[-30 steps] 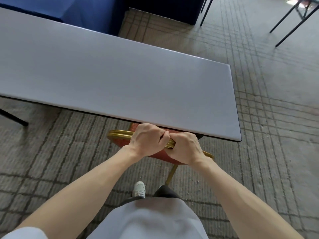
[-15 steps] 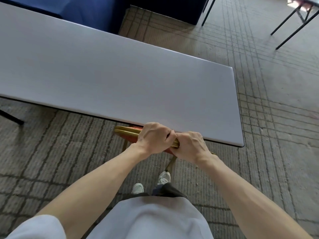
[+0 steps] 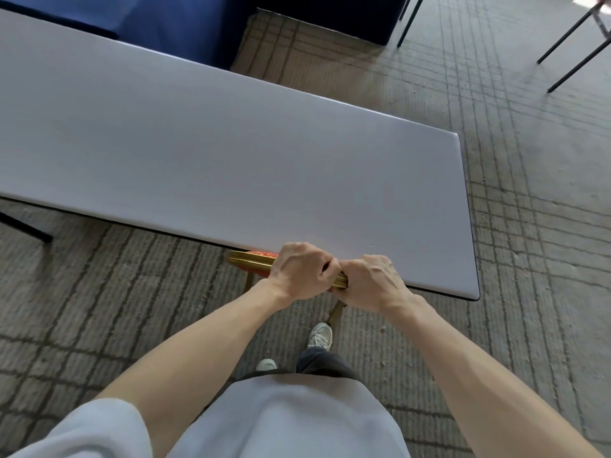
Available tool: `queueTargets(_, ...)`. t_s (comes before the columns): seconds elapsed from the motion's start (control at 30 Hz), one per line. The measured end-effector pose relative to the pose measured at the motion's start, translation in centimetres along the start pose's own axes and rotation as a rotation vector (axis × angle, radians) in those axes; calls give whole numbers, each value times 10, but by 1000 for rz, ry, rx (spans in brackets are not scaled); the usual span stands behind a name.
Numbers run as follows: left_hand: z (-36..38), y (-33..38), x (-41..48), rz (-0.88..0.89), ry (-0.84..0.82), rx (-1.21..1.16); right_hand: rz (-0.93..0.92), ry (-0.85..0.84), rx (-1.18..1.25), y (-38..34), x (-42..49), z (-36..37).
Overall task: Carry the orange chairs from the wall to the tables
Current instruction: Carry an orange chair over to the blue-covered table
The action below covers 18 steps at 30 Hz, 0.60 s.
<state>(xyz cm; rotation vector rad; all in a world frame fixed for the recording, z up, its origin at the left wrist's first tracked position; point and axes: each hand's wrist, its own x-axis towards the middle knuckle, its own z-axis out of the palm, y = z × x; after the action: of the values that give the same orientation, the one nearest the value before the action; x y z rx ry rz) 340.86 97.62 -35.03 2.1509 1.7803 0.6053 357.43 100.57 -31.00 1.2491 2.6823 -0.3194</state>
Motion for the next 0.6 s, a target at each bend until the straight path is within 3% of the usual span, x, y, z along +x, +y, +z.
queueTargets(0.27,31,5,-3,44,28,26,82,-72,-3,11,-9,14)
queueTargets(0.43,28,10,-5,-32,-46,-13,119,-125,228,18,-23,15)
queueTargets(0.6,15,16,-6,-182,-126,-200,169,-163,483,23,-33,3)
